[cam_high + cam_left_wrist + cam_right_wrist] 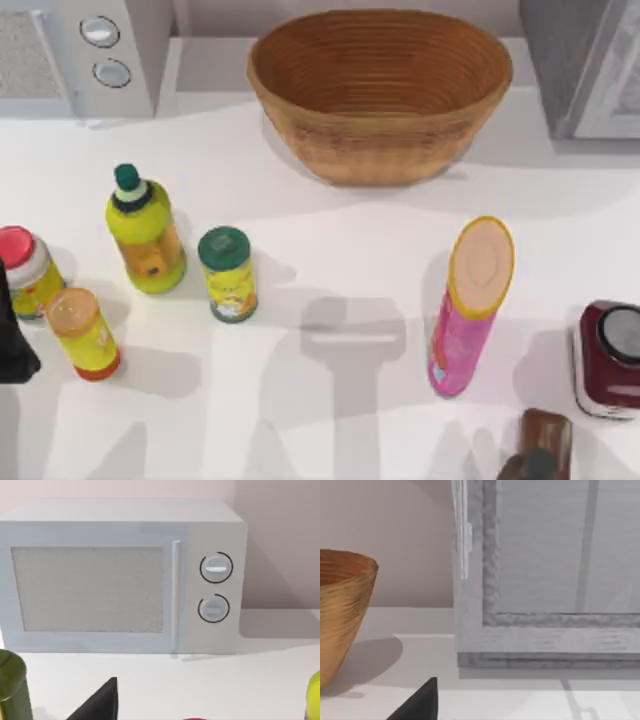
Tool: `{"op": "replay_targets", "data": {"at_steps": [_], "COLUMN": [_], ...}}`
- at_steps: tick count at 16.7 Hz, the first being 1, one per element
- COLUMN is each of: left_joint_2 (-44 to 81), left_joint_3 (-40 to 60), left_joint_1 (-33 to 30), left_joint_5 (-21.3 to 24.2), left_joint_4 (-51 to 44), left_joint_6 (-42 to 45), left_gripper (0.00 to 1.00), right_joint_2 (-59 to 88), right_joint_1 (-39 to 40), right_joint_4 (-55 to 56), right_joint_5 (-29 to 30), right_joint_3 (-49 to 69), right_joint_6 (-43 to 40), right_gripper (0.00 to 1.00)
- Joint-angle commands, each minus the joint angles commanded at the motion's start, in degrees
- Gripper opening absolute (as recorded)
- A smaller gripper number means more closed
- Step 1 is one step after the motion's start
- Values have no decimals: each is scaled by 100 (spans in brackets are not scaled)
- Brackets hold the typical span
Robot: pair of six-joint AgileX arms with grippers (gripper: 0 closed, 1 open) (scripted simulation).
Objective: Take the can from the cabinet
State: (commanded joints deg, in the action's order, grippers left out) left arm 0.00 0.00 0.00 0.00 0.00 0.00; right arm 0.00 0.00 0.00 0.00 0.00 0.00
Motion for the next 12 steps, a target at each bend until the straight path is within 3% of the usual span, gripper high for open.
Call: {"op": "replay_targets", "data": {"at_steps": [6,12], "left_joint_2": [0,0], "left_joint_3": [0,0], "left_joint_1": [0,0], "left_joint_5": [0,0], "left_joint_4": [0,0], "left_joint_6": [0,0], "left_gripper": [100,100], "right_joint_2": [482,2403], "right_joint_1": [84,352], "right_joint_4": [-121,-707], "right_joint_5": [54,313], "right_joint_3": [604,3037], "right_joint_6": [2,5], "right_gripper": [100,100]}}
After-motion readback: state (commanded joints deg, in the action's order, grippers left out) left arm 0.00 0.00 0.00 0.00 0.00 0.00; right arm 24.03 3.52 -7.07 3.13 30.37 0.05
